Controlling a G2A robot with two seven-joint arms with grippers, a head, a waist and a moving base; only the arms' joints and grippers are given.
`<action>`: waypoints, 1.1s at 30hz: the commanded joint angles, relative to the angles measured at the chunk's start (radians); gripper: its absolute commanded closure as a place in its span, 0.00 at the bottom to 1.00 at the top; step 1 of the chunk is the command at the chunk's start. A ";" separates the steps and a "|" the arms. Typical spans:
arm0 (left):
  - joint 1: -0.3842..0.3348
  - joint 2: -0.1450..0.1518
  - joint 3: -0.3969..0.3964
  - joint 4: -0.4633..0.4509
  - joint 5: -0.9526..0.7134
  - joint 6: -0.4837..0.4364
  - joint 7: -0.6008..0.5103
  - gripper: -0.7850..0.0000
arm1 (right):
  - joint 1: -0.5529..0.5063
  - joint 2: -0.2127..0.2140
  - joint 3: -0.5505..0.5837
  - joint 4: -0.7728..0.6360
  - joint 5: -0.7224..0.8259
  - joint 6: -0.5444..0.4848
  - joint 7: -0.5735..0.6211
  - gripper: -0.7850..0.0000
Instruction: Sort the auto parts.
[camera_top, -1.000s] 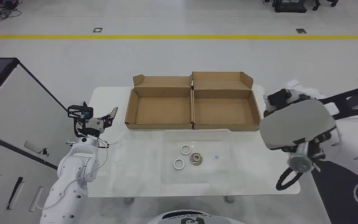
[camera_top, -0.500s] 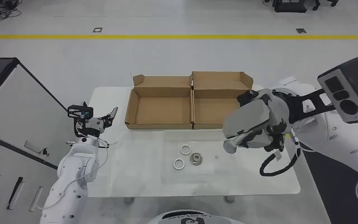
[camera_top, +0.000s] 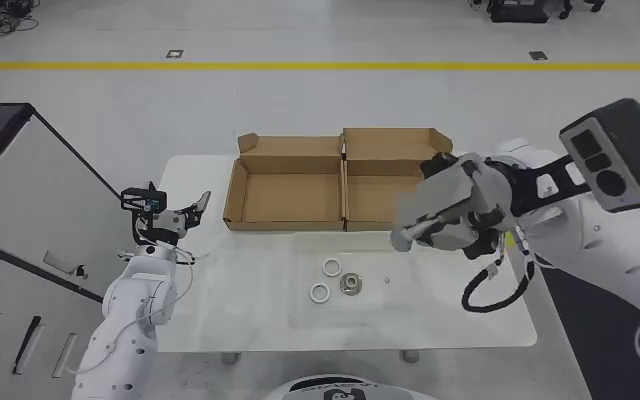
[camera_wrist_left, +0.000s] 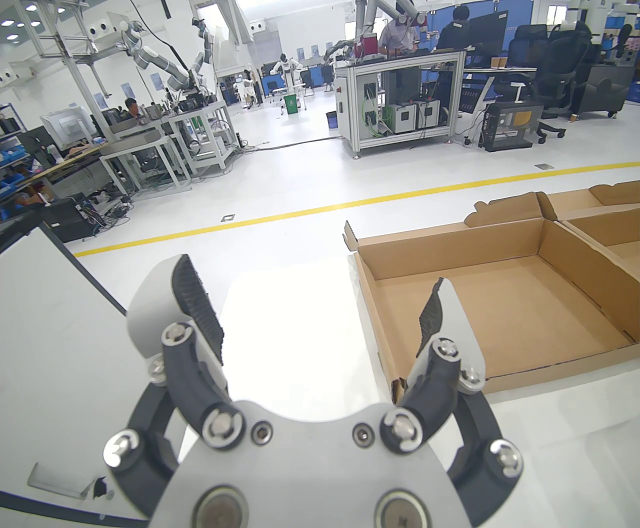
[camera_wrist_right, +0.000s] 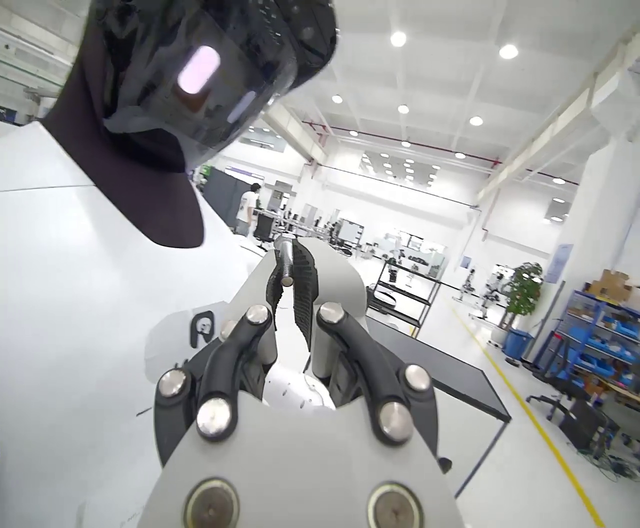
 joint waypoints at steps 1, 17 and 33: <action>0.000 0.000 0.000 0.000 0.000 0.000 0.000 0.00 | -0.028 0.019 0.040 0.043 0.018 -0.002 0.061 1.00; 0.000 0.000 0.000 0.000 0.000 0.000 0.000 0.00 | -0.104 0.158 0.258 0.192 0.385 -0.045 0.741 1.00; 0.000 0.000 0.000 0.000 0.000 0.000 0.000 0.00 | 0.278 -0.066 -0.029 0.508 0.628 -0.045 1.215 1.00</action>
